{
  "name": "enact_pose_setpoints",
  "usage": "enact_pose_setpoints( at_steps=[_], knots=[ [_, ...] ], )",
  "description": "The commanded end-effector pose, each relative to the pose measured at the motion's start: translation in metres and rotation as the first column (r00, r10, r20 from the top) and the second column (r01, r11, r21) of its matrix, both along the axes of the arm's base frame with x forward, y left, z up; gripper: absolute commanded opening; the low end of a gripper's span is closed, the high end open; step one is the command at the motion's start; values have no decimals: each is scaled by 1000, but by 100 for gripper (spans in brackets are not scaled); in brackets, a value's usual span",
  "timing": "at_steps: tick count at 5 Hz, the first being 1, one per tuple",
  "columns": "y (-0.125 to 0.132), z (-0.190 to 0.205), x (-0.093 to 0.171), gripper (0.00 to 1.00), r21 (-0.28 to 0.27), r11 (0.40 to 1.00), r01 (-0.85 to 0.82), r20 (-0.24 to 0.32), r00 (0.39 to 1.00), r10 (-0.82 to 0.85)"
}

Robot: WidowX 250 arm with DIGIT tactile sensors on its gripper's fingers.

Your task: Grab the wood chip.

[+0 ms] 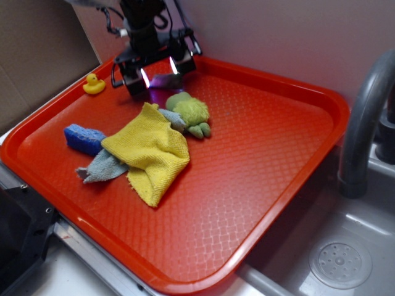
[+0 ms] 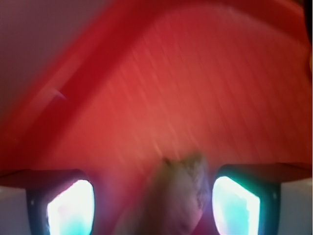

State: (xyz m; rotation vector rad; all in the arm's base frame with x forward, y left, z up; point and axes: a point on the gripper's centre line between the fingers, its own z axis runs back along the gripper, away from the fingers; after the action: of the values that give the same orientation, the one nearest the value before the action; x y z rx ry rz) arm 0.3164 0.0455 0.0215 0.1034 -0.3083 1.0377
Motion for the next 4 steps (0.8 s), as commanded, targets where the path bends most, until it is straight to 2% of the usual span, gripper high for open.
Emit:
enact_pose_setpoints(
  at_steps=[1,2,3,4],
  knots=[
    [0,4,-8,100,10,1000,29,5,1000,-29],
    [-2,-4,-7,100,18,999,49,-21,999,-48],
    [-6,-8,-8,58,18,998,63,-34,997,-62],
    [-5,-9,-9,0,17,999,50,-38,998,-49]
  ],
)
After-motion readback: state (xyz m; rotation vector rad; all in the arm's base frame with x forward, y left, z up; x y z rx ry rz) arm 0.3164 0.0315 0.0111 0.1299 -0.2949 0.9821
